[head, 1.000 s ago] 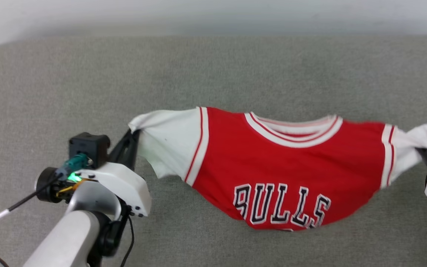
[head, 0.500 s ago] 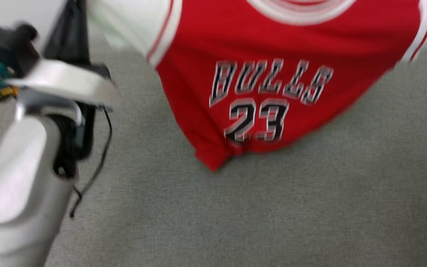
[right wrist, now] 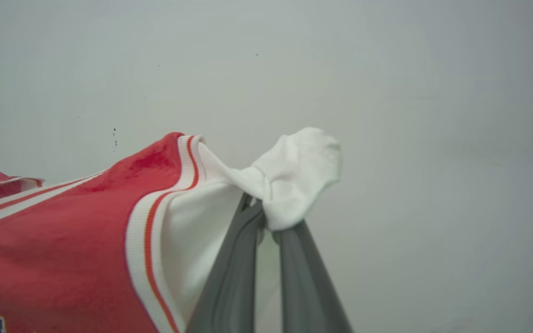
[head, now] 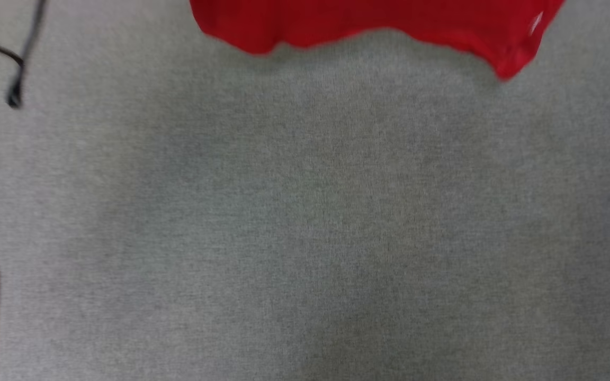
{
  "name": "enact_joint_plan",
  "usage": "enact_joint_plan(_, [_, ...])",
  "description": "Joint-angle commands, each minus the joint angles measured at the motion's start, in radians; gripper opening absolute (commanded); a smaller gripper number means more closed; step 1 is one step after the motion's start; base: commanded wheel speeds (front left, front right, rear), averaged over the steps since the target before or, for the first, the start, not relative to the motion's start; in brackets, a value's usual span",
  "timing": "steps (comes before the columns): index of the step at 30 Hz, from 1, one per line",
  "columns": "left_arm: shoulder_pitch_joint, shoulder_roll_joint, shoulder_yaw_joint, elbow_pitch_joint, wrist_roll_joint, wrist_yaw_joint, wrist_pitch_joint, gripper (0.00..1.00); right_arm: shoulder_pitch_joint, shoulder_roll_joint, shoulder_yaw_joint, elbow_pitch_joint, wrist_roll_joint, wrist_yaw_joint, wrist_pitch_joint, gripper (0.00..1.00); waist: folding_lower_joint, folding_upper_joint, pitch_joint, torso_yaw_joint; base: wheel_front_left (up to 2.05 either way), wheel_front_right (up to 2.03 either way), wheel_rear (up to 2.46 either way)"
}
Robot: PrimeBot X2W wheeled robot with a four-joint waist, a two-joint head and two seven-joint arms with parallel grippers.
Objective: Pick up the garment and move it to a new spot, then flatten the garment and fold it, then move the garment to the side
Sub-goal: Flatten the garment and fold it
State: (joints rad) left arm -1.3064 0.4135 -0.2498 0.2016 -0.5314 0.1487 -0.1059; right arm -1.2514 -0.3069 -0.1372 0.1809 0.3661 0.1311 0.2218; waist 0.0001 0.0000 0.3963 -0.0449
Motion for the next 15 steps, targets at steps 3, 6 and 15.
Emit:
enact_joint_plan(3, [-0.118, 0.014, 0.005, 0.032, 0.014, -0.015, 0.003, 0.00, -0.126, -0.015, 0.025, 0.047, 0.006, -0.001, -0.022, 0.00, -0.0001, 0.0000, 0.114, -0.021, 0.00, 0.00, 0.00])
enact_joint_plan(6, [-0.210, 0.021, -0.002, 0.071, 0.028, -0.032, 0.003, 0.00, -0.219, -0.022, 0.050, 0.098, 0.015, -0.001, -0.047, 0.00, -0.0001, 0.0000, 0.170, -0.026, 0.00, 0.00, 0.00])
enact_joint_plan(15, [-0.334, 0.004, -0.042, 0.232, 0.041, -0.075, 0.001, 0.00, -0.399, -0.007, 0.143, 0.286, 0.046, -0.001, -0.131, 0.00, -0.0001, 0.0000, 0.291, -0.027, 0.00, 0.00, 0.00])
